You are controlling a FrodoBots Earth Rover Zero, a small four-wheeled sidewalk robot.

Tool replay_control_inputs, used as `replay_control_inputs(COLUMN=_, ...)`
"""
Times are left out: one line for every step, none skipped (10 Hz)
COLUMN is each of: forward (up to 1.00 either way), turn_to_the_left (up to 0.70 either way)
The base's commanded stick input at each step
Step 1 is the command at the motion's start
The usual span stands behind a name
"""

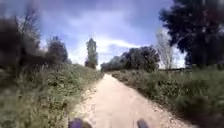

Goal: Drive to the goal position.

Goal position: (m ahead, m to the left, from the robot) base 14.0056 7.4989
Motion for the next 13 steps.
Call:
replay_control_inputs(forward=1.0, turn_to_the_left=0.0)
replay_control_inputs(forward=1.0, turn_to_the_left=0.0)
replay_control_inputs(forward=1.0, turn_to_the_left=0.0)
replay_control_inputs(forward=1.0, turn_to_the_left=0.0)
replay_control_inputs(forward=1.0, turn_to_the_left=0.0)
replay_control_inputs(forward=1.0, turn_to_the_left=0.0)
replay_control_inputs(forward=1.0, turn_to_the_left=0.0)
replay_control_inputs(forward=1.0, turn_to_the_left=0.0)
replay_control_inputs(forward=1.0, turn_to_the_left=0.0)
replay_control_inputs(forward=1.0, turn_to_the_left=-0.36)
replay_control_inputs(forward=1.0, turn_to_the_left=-0.32)
replay_control_inputs(forward=1.0, turn_to_the_left=-0.28)
replay_control_inputs(forward=1.0, turn_to_the_left=-0.24)
